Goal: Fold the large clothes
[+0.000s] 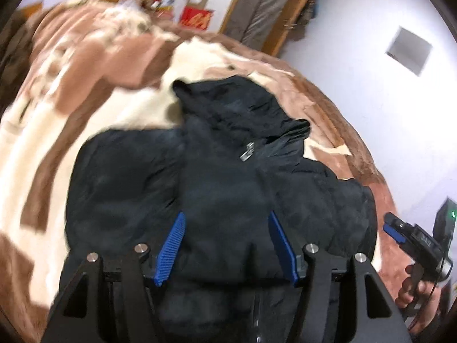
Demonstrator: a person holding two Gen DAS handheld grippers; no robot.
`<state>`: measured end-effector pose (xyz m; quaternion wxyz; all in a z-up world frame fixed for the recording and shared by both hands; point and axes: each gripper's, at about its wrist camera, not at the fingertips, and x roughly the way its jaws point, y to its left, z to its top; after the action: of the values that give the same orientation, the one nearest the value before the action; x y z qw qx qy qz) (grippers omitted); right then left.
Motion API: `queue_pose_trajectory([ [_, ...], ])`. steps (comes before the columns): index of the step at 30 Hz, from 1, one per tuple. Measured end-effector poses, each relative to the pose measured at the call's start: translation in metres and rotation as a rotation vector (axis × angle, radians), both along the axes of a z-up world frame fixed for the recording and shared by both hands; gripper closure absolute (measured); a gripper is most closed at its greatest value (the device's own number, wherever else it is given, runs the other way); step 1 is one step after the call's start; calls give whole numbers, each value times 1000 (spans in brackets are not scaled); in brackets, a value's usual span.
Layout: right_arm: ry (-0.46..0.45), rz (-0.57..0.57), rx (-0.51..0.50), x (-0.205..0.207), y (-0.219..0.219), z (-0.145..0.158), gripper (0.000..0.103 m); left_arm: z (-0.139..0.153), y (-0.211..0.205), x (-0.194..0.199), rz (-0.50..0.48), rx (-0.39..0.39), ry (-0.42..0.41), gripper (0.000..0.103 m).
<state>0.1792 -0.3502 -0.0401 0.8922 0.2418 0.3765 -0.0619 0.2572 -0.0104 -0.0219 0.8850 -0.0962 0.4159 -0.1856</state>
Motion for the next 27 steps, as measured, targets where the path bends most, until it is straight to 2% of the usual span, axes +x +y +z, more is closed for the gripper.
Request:
queue_pose_trajectory([
  [2,51,48,-35,24,11,-21,46,-11,-17,8,-2,89,-26,48],
  [3,77,63,-62,32,16,-28,46,-22,-19,15,8,122,2,54],
  [4,99,87,-88,41,24,-38,46,-40,-19,25,30,149,58,54],
  [5,108,109,-107,47,32,-45,46,-53,-15,32,47,147,92,54],
  [7,129,130,-163,57,45,-55,46,-68,-6,38,71,132,106,53],
  [9,152,139,-202,64,50,-59,46,-70,-5,39,74,141,101,52],
  [11,164,143,-197,62,46,-60,46,-67,-8,38,69,163,99,52],
  [15,181,156,-228,59,45,-51,46,-49,-9,34,83,176,93,54],
  [21,101,121,-275,46,45,-19,46,-13,-17,28,116,214,-44,54],
  [24,106,119,-289,56,43,-19,46,-20,-29,42,93,261,-52,54],
  [27,140,132,-279,71,42,-34,46,-50,-30,59,77,281,0,52],
])
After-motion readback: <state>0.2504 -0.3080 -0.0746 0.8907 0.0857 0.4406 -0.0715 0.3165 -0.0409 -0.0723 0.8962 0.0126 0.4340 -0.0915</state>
